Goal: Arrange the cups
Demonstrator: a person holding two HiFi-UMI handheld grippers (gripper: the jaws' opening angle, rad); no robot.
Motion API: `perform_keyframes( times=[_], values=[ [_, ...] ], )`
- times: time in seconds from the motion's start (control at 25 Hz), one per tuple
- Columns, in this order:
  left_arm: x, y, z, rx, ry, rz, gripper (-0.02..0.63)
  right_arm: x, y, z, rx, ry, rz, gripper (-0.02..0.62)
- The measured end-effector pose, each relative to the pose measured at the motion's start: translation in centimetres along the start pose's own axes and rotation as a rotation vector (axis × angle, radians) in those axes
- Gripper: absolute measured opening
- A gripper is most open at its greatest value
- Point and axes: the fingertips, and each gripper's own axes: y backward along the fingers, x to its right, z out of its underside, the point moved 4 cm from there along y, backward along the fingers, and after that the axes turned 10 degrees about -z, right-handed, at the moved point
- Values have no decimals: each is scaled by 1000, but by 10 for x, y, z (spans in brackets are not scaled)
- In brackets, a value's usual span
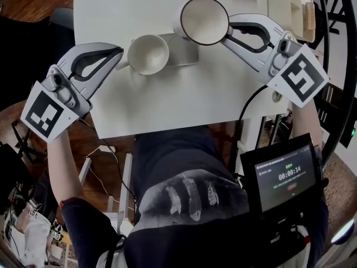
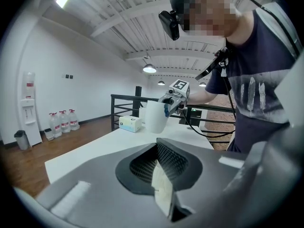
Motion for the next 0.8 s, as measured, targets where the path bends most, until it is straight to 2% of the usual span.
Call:
perform_keyframes(
  times=[0.48, 0.8],
  values=[
    [4, 0, -1, -8, 0, 1, 15, -20, -33, 36, -119, 16, -135, 64],
    [7, 2, 1, -16, -2, 4, 15, -29, -48, 51, -178, 34, -194, 64]
  ],
)
